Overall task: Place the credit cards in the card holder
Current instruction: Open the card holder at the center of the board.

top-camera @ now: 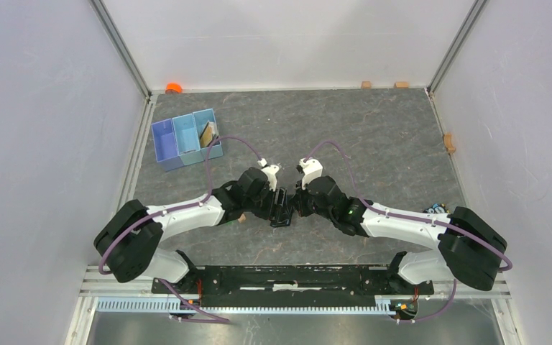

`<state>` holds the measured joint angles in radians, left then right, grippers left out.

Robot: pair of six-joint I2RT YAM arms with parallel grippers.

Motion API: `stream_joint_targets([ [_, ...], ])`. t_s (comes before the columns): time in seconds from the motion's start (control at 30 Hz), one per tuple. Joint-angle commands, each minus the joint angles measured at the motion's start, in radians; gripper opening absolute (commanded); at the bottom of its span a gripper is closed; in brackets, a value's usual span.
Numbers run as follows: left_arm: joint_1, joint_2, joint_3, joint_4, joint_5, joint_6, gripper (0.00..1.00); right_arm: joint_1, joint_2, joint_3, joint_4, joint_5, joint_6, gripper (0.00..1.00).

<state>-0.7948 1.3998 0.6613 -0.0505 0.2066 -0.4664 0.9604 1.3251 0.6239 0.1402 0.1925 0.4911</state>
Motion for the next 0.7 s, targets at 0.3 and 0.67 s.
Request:
stream_joint_targets([
  [0.3, -0.034, -0.022, 0.029, -0.038, -0.148, 0.074, 0.65, 0.003, -0.039, -0.001, -0.008, 0.052, -0.007, 0.0],
  [0.67, -0.033, -0.039, 0.023, -0.067, -0.203, 0.068, 0.64, 0.003, -0.068, -0.027, -0.04, 0.07, -0.008, 0.0],
])
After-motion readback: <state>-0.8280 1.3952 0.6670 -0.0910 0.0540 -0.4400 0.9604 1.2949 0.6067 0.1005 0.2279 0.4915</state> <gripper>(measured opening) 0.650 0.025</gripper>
